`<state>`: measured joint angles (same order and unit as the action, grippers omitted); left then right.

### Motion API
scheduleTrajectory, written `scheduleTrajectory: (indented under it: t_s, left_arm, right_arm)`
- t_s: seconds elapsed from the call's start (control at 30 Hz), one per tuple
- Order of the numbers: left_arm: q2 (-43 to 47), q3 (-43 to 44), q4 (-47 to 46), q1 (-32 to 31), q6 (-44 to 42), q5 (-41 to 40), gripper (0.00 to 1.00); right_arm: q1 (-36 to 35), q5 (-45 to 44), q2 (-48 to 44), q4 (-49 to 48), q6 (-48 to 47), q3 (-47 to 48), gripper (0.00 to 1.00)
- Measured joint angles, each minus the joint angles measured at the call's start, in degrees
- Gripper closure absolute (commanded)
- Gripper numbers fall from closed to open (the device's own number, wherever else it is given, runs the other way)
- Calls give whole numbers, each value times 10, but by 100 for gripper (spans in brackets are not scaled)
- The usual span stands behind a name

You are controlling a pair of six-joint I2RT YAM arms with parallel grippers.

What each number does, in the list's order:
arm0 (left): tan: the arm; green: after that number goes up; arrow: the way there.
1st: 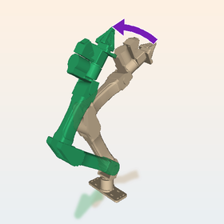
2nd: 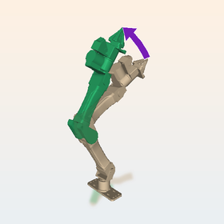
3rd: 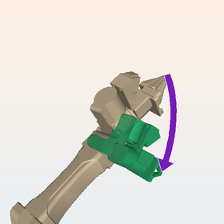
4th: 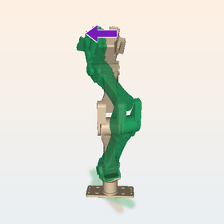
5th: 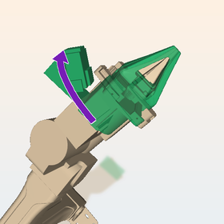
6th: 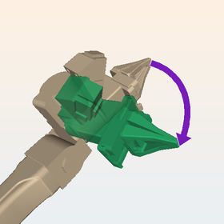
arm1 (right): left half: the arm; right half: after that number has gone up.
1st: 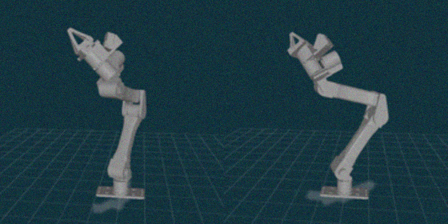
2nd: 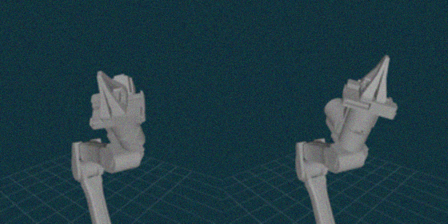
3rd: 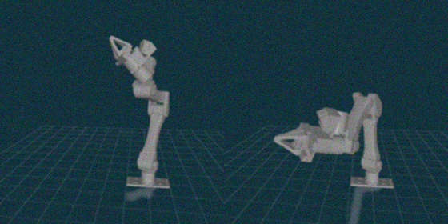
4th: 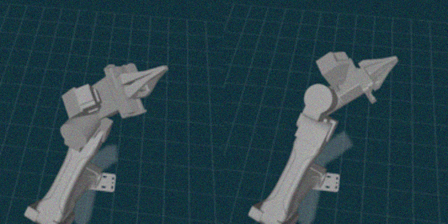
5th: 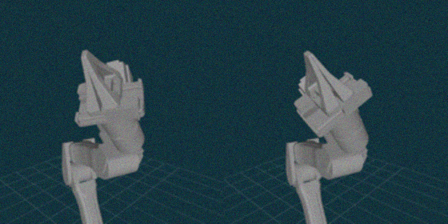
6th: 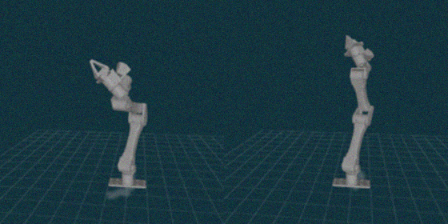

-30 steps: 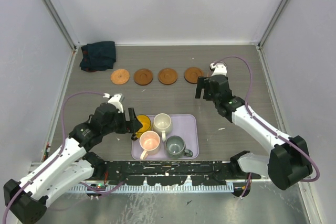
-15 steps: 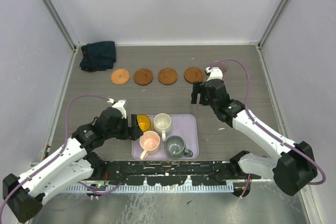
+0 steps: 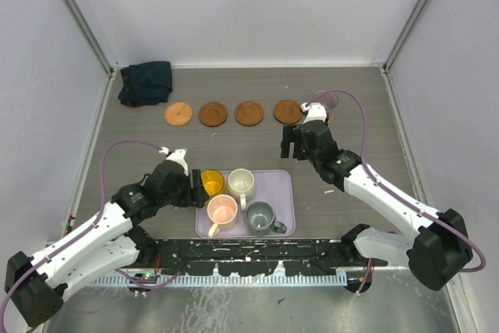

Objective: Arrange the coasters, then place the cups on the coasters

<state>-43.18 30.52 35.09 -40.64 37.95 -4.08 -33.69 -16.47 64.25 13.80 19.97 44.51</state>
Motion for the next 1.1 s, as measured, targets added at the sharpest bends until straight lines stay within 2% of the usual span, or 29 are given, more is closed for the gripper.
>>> scheduleTrajectory:
  t_s: [0.13,0.33,0.53,0.8,1.1]
  left_arm:
    - [-8,0,-14,-2,4,-1,45]
    - [-21,-1,-32,-3,5,-1,45]
    - [-26,-3,-45,-15,4,2,38]
    - [5,-27,-25,-31,3,-3,38]
    - [-4,-30,-24,-32,4,-20,38]
  right_arm:
    - [-9,-2,0,2,4,0,17]
    - [-34,-3,3,13,13,0,17]
    - [-85,-11,3,25,17,1,17]
    - [-137,-30,20,48,27,11,17]
    - [-198,-37,43,62,47,30,15]
